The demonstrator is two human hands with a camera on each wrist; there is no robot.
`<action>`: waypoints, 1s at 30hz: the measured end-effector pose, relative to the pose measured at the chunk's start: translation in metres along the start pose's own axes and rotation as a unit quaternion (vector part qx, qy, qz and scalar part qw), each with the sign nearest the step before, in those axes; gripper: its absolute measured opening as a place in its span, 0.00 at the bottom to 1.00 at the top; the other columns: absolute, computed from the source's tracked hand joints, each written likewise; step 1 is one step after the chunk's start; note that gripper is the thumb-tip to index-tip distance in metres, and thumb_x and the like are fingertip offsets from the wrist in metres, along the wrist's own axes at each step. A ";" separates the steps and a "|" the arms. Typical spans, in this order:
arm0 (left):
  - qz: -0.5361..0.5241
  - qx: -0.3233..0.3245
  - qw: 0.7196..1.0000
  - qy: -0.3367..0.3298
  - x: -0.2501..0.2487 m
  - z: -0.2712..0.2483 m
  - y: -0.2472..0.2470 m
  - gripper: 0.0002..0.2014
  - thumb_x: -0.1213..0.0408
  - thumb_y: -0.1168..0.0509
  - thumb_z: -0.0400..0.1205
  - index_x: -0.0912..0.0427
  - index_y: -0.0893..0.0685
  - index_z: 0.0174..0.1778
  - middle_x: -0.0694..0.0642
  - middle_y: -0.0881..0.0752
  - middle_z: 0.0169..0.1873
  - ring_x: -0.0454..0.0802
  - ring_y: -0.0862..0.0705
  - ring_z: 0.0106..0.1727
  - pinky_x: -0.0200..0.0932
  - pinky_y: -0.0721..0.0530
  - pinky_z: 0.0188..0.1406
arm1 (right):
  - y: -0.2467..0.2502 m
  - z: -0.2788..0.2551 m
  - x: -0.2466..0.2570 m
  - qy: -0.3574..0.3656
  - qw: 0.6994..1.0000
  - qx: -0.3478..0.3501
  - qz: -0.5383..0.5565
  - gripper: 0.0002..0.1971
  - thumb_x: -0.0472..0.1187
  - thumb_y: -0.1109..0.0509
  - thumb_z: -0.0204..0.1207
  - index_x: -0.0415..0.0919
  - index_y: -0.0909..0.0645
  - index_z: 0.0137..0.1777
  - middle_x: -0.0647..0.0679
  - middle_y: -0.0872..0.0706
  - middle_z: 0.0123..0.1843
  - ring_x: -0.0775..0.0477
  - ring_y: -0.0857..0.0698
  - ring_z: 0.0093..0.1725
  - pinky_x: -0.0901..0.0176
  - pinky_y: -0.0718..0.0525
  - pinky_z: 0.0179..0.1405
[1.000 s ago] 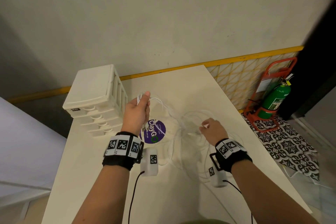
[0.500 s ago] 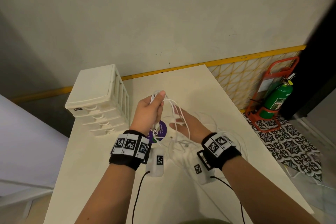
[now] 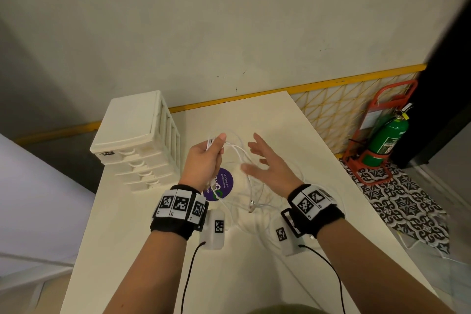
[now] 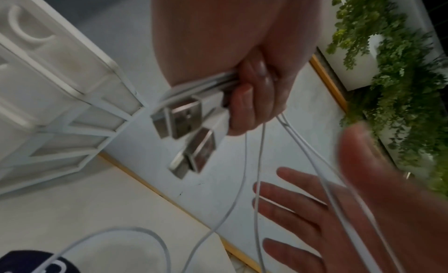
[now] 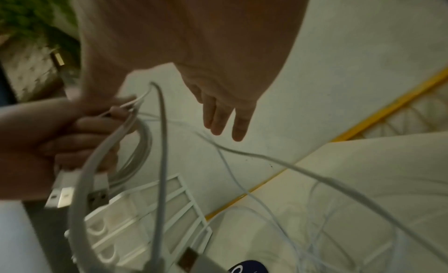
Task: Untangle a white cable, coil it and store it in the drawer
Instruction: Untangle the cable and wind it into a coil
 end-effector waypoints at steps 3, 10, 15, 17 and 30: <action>-0.001 0.064 0.998 0.011 -0.003 -0.004 -0.012 0.20 0.48 0.36 0.81 0.57 0.25 0.29 0.48 0.33 0.14 0.44 0.40 0.15 0.35 0.40 0.15 | -0.017 0.009 0.000 0.025 0.996 0.042 -0.068 0.53 0.46 0.23 0.69 0.52 0.61 0.81 0.53 0.39 0.81 0.59 0.41 0.79 0.62 0.40 0.74; 0.042 0.195 0.979 0.042 0.000 -0.017 -0.025 0.22 0.45 0.41 0.83 0.57 0.24 0.29 0.50 0.37 0.17 0.47 0.43 0.17 0.34 0.44 0.16 | 0.008 0.032 0.014 0.062 0.996 -0.025 -0.055 0.24 0.33 0.32 0.76 0.42 0.31 0.72 0.50 0.17 0.57 0.61 0.20 0.56 0.61 0.28 0.59; 0.019 0.219 0.975 0.041 0.002 -0.021 -0.025 0.21 0.45 0.38 0.81 0.57 0.25 0.29 0.48 0.37 0.15 0.45 0.43 0.16 0.34 0.46 0.17 | 0.017 0.044 0.043 0.108 0.989 -0.004 -0.102 0.13 0.27 0.38 0.71 0.45 0.19 0.45 0.49 0.19 0.34 0.58 0.23 0.32 0.65 0.26 0.36; -0.067 0.258 0.963 0.034 -0.005 -0.022 -0.027 0.21 0.44 0.42 0.81 0.56 0.25 0.30 0.46 0.37 0.14 0.43 0.43 0.14 0.32 0.45 0.15 | 0.022 0.046 0.046 0.142 0.979 -0.016 -0.145 0.06 0.36 0.35 0.74 0.47 0.19 0.43 0.48 0.17 0.36 0.52 0.22 0.35 0.61 0.27 0.38; -0.445 0.251 0.857 -0.068 -0.070 -0.001 -0.015 0.25 0.48 0.60 0.88 0.59 0.26 0.38 0.46 0.31 0.16 0.41 0.42 0.13 0.35 0.41 0.15 | -0.026 0.015 -0.003 0.132 0.972 -0.055 -0.186 0.12 0.48 0.47 0.81 0.43 0.26 0.51 0.59 0.26 0.28 0.60 0.24 0.28 0.71 0.30 0.30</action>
Point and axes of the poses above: each hand's wrist, its own z-axis towards the middle knuckle, its own y-axis out of the back of the hand, x = y × z, the point moved 8 cm from there along z, towards the middle knuckle
